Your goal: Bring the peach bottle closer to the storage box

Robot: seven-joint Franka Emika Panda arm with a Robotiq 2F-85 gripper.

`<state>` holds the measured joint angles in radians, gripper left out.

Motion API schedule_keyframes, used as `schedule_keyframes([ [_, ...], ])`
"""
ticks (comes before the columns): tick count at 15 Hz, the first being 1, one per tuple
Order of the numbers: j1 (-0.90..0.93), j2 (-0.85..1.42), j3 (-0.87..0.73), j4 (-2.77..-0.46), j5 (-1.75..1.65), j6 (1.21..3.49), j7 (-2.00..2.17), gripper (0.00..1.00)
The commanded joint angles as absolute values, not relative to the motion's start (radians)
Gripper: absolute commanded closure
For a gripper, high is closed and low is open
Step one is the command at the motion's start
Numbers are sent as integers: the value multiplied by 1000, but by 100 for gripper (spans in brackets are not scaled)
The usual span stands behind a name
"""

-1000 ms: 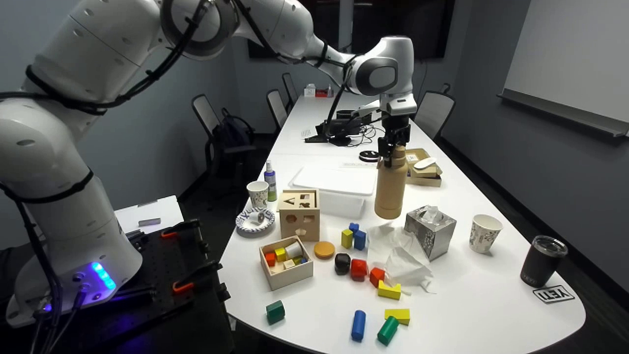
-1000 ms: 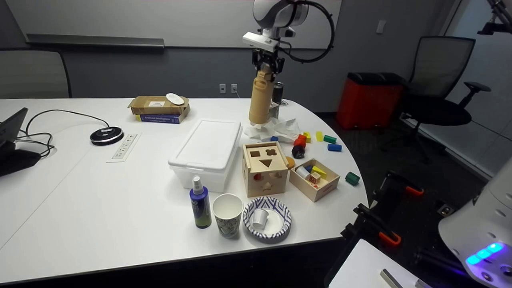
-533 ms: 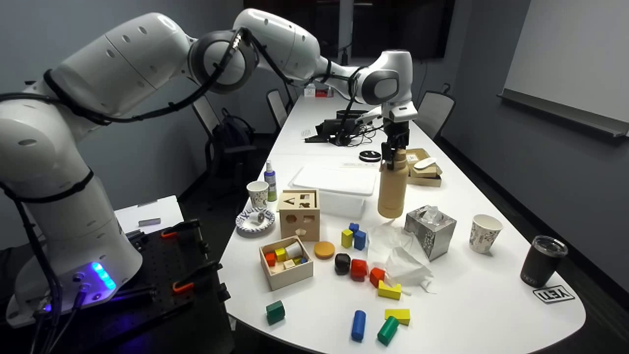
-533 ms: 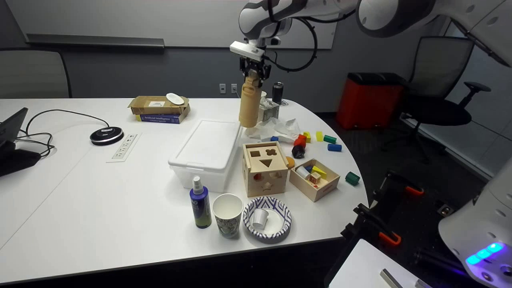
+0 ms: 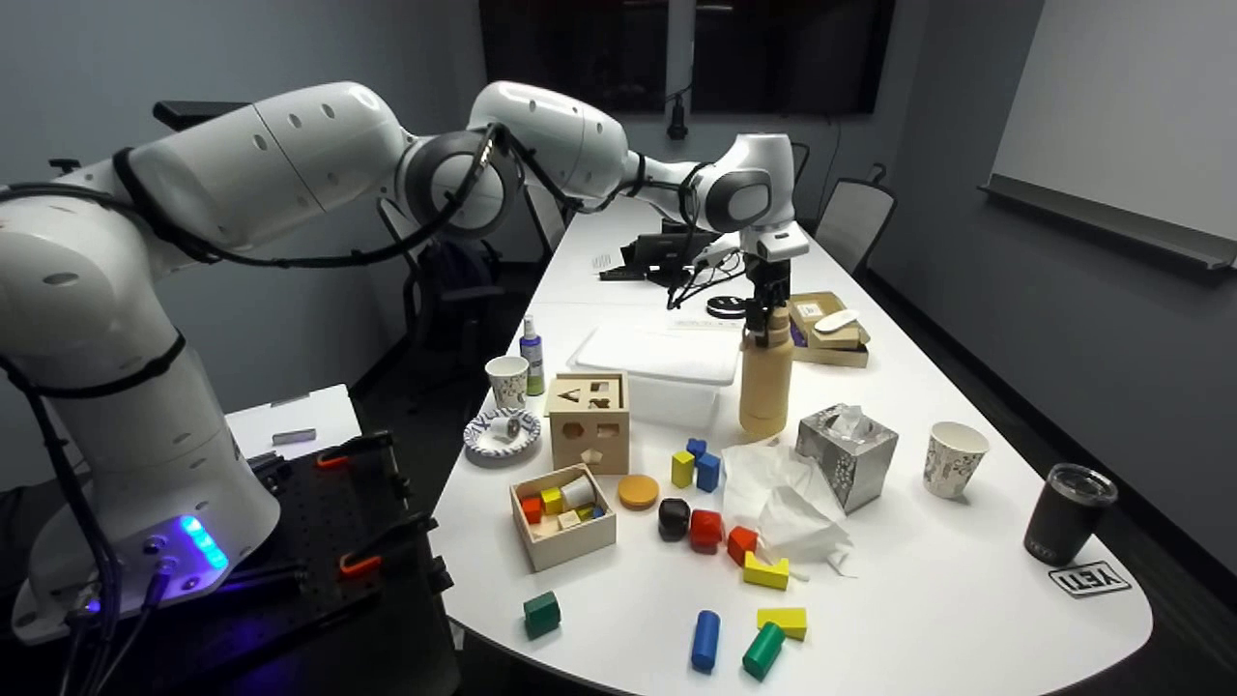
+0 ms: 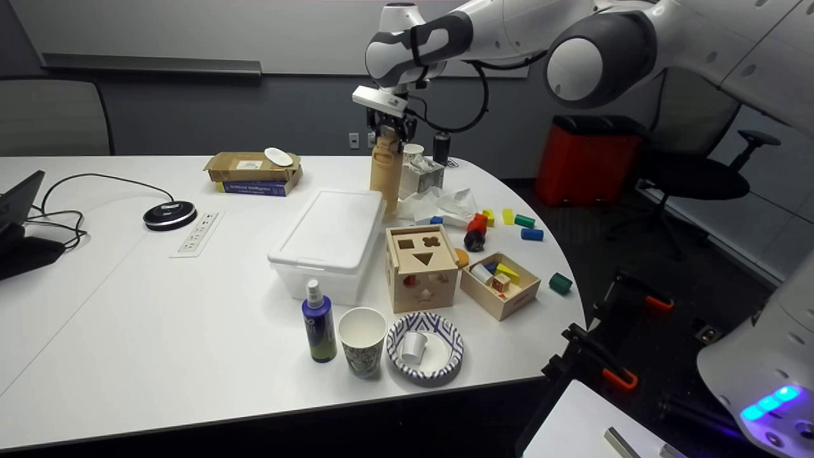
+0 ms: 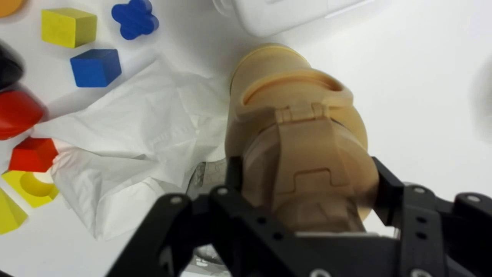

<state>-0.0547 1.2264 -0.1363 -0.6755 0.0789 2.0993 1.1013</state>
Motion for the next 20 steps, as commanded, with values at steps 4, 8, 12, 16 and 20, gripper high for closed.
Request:
schedule_keyframes([
  [4, -63, 1296, -138, -554, 71, 2069, 1080, 48],
  [8, -62, 1313, -148, -543, 69, 2071, 1089, 5],
  [12, -63, 1304, -150, -524, 71, 2077, 1089, 0],
  [16, -64, 1285, -143, -508, 78, 2080, 1079, 0],
  [20, -56, 1231, -160, -507, 69, 2019, 1107, 0],
])
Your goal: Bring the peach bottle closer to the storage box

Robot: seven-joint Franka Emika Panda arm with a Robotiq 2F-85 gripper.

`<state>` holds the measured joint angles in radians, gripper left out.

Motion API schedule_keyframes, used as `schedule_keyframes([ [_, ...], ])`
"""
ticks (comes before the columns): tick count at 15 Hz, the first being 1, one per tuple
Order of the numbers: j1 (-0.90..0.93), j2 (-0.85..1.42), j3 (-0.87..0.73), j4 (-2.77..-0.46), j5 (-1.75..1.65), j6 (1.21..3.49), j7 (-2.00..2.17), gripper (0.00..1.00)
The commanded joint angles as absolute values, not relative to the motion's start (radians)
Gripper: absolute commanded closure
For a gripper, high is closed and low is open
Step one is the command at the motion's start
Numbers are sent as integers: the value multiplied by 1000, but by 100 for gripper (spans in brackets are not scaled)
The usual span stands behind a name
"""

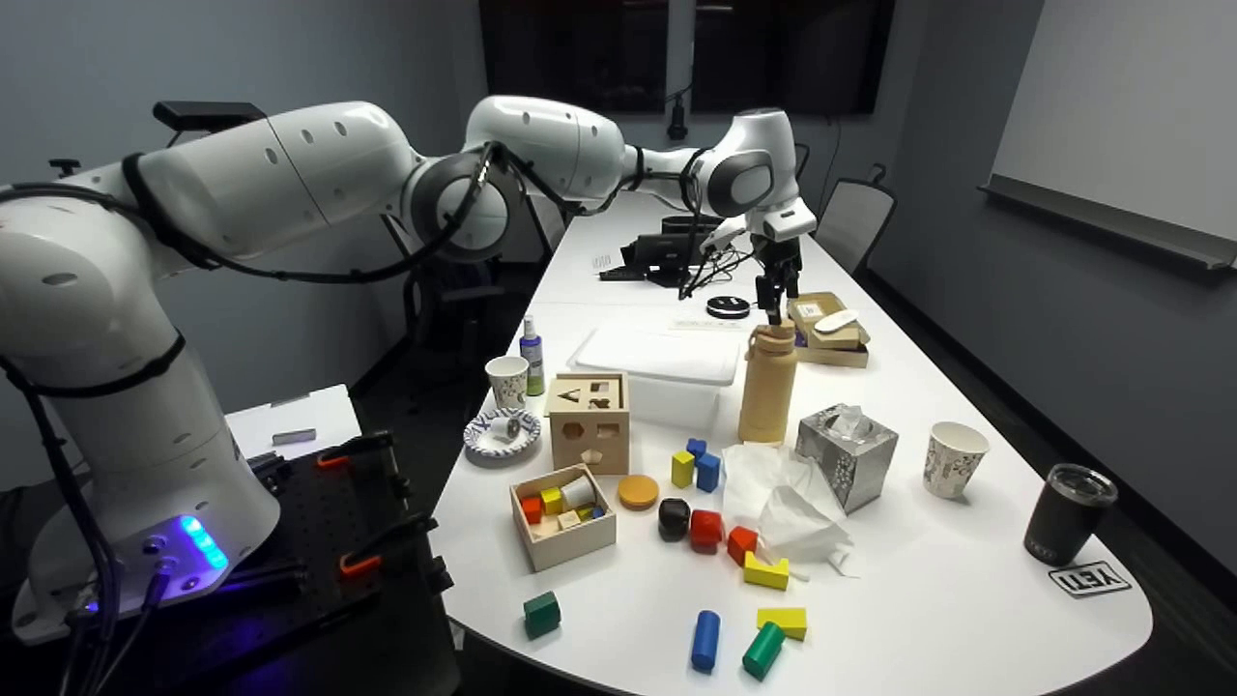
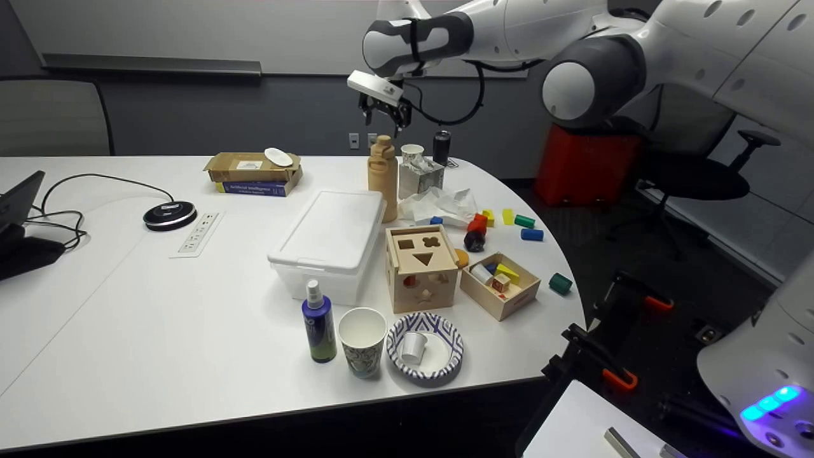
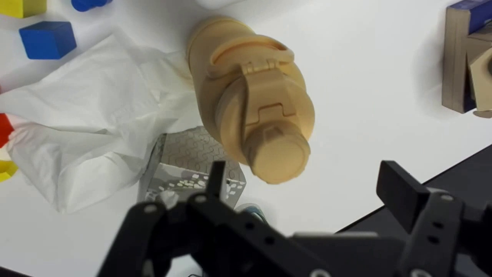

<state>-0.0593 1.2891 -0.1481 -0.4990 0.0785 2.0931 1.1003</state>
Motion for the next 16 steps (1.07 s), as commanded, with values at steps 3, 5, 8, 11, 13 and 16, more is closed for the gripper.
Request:
schedule_keyframes([
  [3, -62, 1177, -151, -508, 81, 1936, 1086, 0],
  [5, -63, 1143, -142, -507, 86, 1877, 1061, 0],
  [8, -65, 1106, -131, -508, 91, 1805, 1005, 0],
  [11, -68, 1086, -120, -506, 93, 1759, 945, 0],
  [13, -68, 1079, -124, -504, 92, 1743, 927, 0],
  [16, -69, 1075, -126, -502, 91, 1737, 908, 0],
])
